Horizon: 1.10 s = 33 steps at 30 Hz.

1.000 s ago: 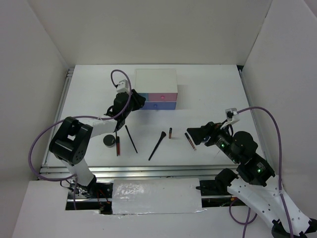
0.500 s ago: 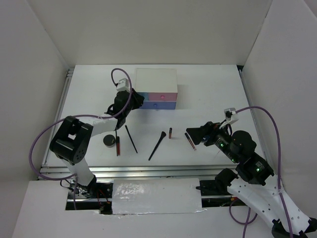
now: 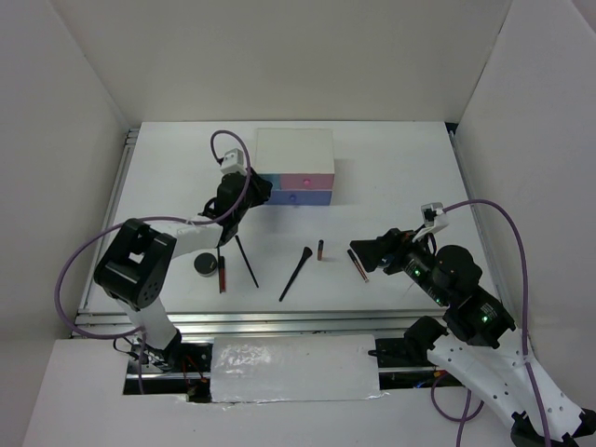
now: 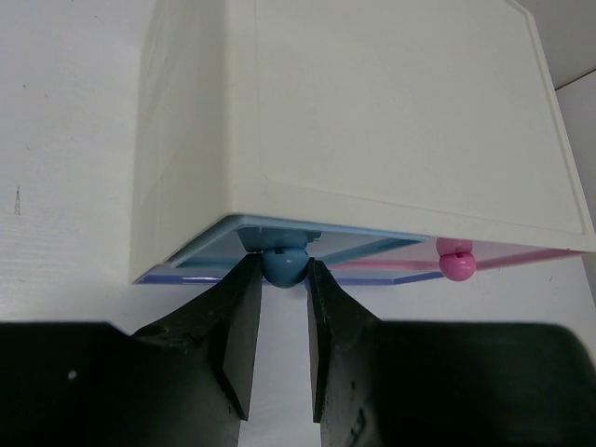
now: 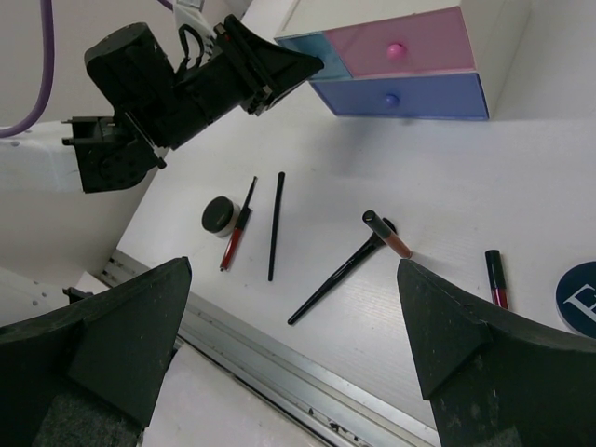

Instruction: Organize the makeup

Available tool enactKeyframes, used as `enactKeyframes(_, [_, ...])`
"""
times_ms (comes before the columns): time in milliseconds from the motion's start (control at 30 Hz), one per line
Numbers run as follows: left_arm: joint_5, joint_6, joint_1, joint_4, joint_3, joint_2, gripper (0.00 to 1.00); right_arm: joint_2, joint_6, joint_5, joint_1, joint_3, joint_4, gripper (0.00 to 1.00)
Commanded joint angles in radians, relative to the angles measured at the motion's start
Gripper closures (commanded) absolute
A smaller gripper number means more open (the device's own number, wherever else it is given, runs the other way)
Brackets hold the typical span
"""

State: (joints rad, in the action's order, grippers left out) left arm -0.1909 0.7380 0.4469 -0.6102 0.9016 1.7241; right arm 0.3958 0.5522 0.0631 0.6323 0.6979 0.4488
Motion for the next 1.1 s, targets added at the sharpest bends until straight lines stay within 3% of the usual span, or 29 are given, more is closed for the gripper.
enactKeyframes(0, [-0.002, 0.011, 0.024, -0.072, -0.035, -0.057, 0.99, -0.008, -0.012, -0.008, 0.004, -0.011, -0.045, 0.0])
enactKeyframes(1067, [-0.087, 0.101, 0.127, -0.023, -0.25, -0.268, 1.0, -0.023, 0.011, -0.054, 0.004, -0.012, -0.052, 0.0])
